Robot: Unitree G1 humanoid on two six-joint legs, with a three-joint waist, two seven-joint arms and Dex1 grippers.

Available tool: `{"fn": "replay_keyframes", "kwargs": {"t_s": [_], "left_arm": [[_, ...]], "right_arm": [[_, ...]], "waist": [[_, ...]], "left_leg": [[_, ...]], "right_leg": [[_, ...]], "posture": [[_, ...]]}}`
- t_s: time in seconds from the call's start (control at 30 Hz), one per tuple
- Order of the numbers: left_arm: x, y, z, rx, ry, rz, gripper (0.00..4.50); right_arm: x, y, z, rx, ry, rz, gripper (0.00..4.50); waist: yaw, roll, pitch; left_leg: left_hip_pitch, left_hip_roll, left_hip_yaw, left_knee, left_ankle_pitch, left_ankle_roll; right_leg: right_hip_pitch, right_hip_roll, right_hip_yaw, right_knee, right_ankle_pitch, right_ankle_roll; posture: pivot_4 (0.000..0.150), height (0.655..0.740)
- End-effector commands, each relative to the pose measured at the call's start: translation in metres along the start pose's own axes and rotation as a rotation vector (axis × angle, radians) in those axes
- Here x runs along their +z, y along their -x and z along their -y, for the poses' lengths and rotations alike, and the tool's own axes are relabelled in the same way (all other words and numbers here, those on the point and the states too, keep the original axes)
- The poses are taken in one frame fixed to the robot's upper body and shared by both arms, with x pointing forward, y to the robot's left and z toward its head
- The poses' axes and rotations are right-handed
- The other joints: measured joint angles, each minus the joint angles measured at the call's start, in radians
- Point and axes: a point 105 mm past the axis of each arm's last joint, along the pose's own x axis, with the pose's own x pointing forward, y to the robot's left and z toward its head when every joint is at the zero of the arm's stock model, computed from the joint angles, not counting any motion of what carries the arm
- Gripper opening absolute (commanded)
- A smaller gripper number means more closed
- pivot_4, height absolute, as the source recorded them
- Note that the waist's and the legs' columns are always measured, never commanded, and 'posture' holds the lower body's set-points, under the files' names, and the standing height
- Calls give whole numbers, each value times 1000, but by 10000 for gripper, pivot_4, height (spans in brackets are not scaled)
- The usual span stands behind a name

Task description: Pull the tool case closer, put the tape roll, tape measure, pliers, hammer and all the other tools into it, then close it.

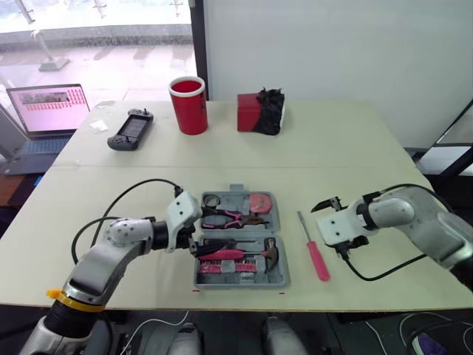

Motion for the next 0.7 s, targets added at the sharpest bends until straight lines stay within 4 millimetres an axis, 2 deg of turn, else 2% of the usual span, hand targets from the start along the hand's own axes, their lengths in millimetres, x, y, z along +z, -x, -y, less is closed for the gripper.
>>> {"fn": "replay_keyframes", "kwargs": {"t_s": [0.03,0.3,0.47,0.63,0.7], "left_arm": [[7,3,2,22,-39,32,45000],[-9,14,2,74,-30,5,45000],[-18,17,7,87,-21,-13,45000],[-21,20,4,104,-24,-38,45000],[-20,20,5,104,-25,-38,45000]], "right_arm": [[5,-9,-5,101,237,22,44526],[12,-26,-5,218,451,73,44526],[14,-34,-4,305,481,81,44526],[24,-42,-14,383,515,129,44526],[20,-46,-16,398,500,98,39362]], "waist": [[-1,0,0],[2,2,1],[1,2,1],[3,2,1],[2,2,1]], "left_leg": [[0,0,0,0,0,0],[1,0,0,0,0,0],[3,0,0,0,1,-1],[4,0,0,0,1,-1],[6,0,-1,0,1,-1]], "right_leg": [[0,0,0,1,0,0],[0,0,0,3,0,0],[2,0,0,4,1,-1],[3,0,0,5,1,-1],[5,0,0,4,1,-1]], "posture": [[1500,7400],[1500,7400],[1500,7400],[1500,7400],[1500,7400]]}}
